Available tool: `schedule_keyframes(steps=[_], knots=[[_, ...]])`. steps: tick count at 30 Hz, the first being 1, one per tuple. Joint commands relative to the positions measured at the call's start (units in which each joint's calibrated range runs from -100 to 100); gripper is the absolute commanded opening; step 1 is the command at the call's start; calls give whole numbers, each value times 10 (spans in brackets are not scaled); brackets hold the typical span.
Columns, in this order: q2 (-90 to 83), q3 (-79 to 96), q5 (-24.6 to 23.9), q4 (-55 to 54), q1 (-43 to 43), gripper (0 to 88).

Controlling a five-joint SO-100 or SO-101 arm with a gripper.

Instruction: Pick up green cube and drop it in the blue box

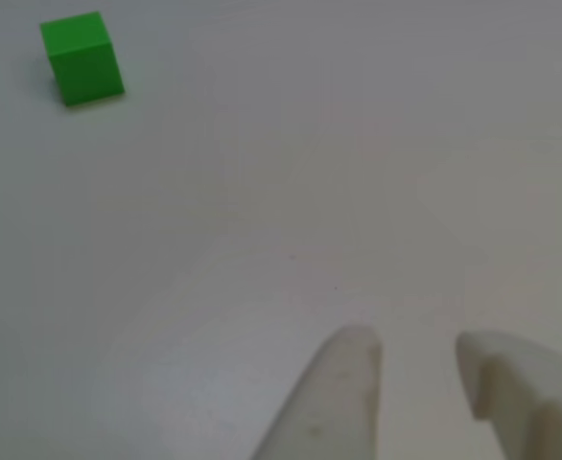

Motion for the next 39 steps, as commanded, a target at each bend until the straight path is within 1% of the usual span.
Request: schedule_keyframes(steps=[1,39], knots=[[-3,3,1,-11,4,23],[-3,3,0,-11,0,23]])
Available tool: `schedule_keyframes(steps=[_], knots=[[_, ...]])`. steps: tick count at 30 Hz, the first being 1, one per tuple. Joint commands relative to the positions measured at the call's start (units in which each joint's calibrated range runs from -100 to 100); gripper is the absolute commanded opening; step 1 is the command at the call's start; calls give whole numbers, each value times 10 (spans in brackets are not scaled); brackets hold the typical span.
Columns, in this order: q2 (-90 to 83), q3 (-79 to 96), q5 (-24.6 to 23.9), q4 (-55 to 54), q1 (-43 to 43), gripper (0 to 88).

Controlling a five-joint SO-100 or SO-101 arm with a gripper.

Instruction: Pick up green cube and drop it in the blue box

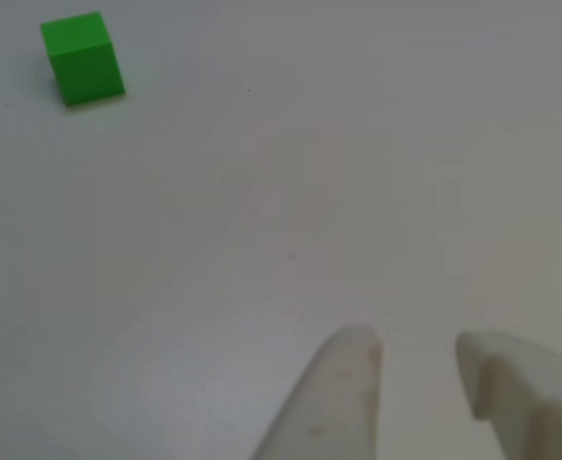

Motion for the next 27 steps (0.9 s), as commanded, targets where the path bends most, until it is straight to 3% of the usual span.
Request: schedule_keyframes(steps=[1,11,27], knots=[[-3,3,-1,-11,0,23],[-3,3,-1,-11,-72,23],[164,-182,-1,-13,-72,24]])
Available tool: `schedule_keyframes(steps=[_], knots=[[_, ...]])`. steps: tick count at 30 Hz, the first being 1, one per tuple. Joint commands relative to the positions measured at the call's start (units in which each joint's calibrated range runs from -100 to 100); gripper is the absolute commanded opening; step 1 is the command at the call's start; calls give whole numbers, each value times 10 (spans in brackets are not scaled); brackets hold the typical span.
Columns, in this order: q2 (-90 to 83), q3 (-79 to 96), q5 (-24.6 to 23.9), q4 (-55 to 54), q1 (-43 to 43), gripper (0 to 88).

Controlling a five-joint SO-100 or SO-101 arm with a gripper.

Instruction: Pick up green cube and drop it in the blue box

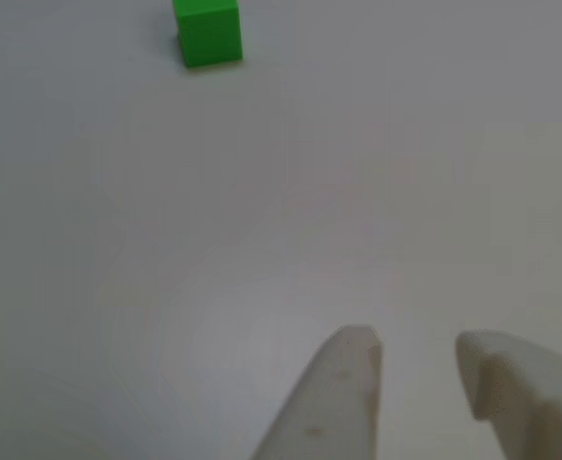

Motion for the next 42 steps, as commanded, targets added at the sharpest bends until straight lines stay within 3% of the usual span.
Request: schedule_keyframes(steps=[1,11,24,42], knots=[[73,-113,-1,-14,-5,24],[248,-294,2,-14,-18,48],[379,-434,-2,-12,-64,244],[571,-647,-2,-11,-77,254]])
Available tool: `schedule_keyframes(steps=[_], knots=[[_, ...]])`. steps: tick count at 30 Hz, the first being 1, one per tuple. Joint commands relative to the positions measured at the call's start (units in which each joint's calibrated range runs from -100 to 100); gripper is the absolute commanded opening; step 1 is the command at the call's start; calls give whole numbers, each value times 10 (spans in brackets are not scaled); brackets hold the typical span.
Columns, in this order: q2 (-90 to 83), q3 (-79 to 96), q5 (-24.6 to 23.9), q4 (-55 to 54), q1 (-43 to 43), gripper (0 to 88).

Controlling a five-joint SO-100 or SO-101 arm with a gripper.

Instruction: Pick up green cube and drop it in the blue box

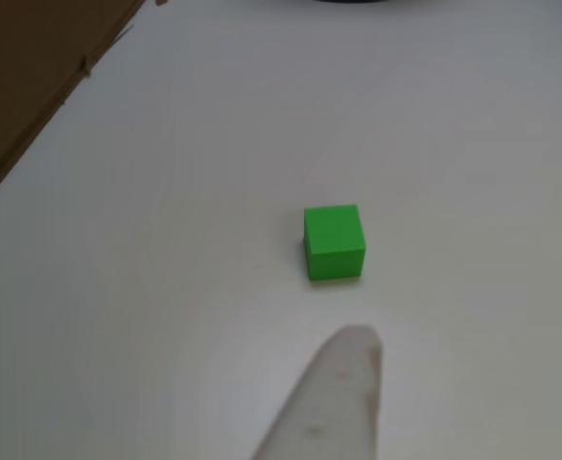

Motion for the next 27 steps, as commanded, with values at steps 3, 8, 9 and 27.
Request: schedule_keyframes(steps=[3,8,9,27], knots=[[67,-113,-1,-11,-3,253],[132,-157,-1,-11,-3,253],[144,-165,1,-11,-3,253],[371,-402,1,-11,-3,253]])
